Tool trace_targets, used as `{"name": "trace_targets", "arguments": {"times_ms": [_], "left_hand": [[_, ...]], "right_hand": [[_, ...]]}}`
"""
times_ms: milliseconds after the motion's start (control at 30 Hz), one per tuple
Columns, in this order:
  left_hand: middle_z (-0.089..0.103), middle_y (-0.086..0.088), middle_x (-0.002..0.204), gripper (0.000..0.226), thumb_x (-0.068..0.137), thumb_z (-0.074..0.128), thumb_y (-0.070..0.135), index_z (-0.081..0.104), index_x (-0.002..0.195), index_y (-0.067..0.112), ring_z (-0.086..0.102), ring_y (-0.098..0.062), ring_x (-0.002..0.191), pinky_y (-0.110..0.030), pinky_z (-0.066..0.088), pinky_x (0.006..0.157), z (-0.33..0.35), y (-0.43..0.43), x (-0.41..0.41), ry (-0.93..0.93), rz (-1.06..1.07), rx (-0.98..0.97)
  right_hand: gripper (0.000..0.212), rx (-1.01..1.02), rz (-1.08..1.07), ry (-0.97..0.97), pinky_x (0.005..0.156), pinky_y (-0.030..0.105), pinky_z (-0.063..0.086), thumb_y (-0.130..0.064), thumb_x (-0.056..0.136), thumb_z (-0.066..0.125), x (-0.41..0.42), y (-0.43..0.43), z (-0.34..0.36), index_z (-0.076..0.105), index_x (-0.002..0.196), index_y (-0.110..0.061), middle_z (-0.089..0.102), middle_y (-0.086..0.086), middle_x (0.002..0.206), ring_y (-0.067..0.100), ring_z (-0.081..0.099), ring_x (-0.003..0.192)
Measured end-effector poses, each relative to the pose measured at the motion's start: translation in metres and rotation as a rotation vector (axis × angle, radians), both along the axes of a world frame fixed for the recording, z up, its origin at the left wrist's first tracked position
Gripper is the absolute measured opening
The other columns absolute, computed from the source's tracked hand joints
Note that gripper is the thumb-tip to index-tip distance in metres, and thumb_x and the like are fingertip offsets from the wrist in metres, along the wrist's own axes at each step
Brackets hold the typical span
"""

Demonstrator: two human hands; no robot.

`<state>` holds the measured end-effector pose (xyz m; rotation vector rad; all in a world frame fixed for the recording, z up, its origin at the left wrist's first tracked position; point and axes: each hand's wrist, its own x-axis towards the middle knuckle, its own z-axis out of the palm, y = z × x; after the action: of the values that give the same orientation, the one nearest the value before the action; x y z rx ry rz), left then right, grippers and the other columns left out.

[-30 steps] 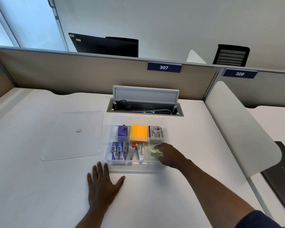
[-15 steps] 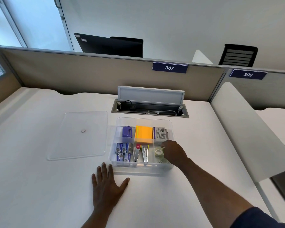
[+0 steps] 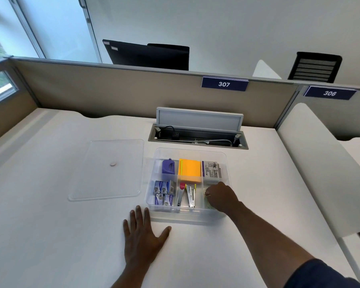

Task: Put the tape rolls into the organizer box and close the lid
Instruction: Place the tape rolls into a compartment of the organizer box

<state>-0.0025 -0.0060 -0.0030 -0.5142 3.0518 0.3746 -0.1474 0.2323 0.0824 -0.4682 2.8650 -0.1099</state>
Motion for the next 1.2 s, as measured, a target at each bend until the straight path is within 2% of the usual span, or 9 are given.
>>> {"name": "trace_targets", "arguments": {"times_ms": [200, 367, 533, 633, 733, 800, 1033, 1200], "left_hand": [[0.015, -0.012, 0.160, 0.106, 0.071, 0.019, 0.086, 0.022, 0.149, 0.014, 0.012, -0.030, 0.148, -0.050, 0.008, 0.119, -0.001, 0.000, -0.001, 0.001, -0.006, -0.005], [0.016, -0.012, 0.160, 0.105, 0.072, 0.021, 0.086, 0.023, 0.149, 0.015, 0.012, -0.030, 0.148, -0.050, 0.008, 0.120, -0.002, -0.001, 0.000, 0.005, -0.004, -0.003], [0.014, -0.012, 0.160, 0.106, 0.072, 0.020, 0.086, 0.021, 0.149, 0.015, 0.010, -0.029, 0.148, -0.050, 0.007, 0.120, -0.002, -0.001, 0.000, 0.005, -0.006, -0.002], [0.014, -0.012, 0.160, 0.106, 0.072, 0.020, 0.086, 0.021, 0.149, 0.014, 0.010, -0.029, 0.148, -0.049, 0.007, 0.120, -0.002, 0.000, 0.000, 0.006, -0.006, -0.003], [0.012, -0.012, 0.160, 0.106, 0.071, 0.019, 0.086, 0.020, 0.150, 0.015, 0.009, -0.029, 0.148, -0.049, 0.006, 0.120, -0.001, 0.000, 0.000, 0.004, -0.006, -0.008], [0.013, -0.013, 0.160, 0.106, 0.071, 0.019, 0.086, 0.021, 0.149, 0.014, 0.010, -0.030, 0.148, -0.050, 0.007, 0.120, -0.001, 0.000, 0.000, 0.008, -0.003, -0.006], [0.014, -0.013, 0.160, 0.106, 0.072, 0.020, 0.086, 0.020, 0.149, 0.014, 0.011, -0.030, 0.148, -0.049, 0.006, 0.120, 0.000, 0.000, 0.001, 0.015, -0.004, 0.005], [0.011, -0.011, 0.161, 0.106, 0.072, 0.019, 0.086, 0.018, 0.150, 0.015, 0.007, -0.029, 0.149, -0.048, 0.003, 0.120, -0.001, 0.000, 0.001, 0.016, -0.008, 0.006]], "right_hand": [[0.030, 0.075, 0.010, 0.004, 0.094, 0.043, 0.052, -0.017, 0.087, 0.045, -0.003, -0.004, -0.001, 0.064, 0.110, -0.016, 0.065, 0.011, 0.120, 0.035, 0.058, 0.112], [0.030, 0.045, -0.027, -0.012, 0.096, 0.043, 0.050, -0.018, 0.089, 0.044, -0.002, -0.005, -0.002, 0.064, 0.112, -0.019, 0.063, 0.011, 0.124, 0.034, 0.057, 0.115], [0.030, -0.150, -0.149, 0.039, 0.098, 0.040, 0.051, -0.015, 0.091, 0.048, 0.001, -0.005, -0.002, 0.068, 0.114, -0.017, 0.066, 0.012, 0.122, 0.032, 0.061, 0.112], [0.027, -0.237, -0.233, 0.107, 0.092, 0.037, 0.052, -0.007, 0.091, 0.046, 0.000, -0.004, 0.000, 0.064, 0.111, -0.005, 0.067, 0.015, 0.113, 0.031, 0.062, 0.106], [0.023, -0.236, -0.335, 0.126, 0.079, 0.037, 0.051, -0.006, 0.090, 0.042, 0.000, -0.003, 0.003, 0.059, 0.106, -0.004, 0.062, 0.016, 0.104, 0.032, 0.062, 0.097], [0.020, -0.238, -0.376, 0.165, 0.076, 0.037, 0.052, -0.005, 0.089, 0.043, 0.002, -0.003, 0.001, 0.059, 0.101, -0.002, 0.063, 0.019, 0.100, 0.036, 0.064, 0.092], [0.021, -0.204, -0.419, 0.083, 0.078, 0.035, 0.055, -0.009, 0.088, 0.049, 0.004, -0.009, -0.004, 0.061, 0.105, -0.007, 0.068, 0.016, 0.105, 0.033, 0.068, 0.094], [0.022, -0.179, -0.388, 0.114, 0.080, 0.037, 0.055, -0.009, 0.089, 0.048, 0.007, -0.012, -0.007, 0.058, 0.110, -0.008, 0.069, 0.014, 0.106, 0.032, 0.065, 0.098]]}}
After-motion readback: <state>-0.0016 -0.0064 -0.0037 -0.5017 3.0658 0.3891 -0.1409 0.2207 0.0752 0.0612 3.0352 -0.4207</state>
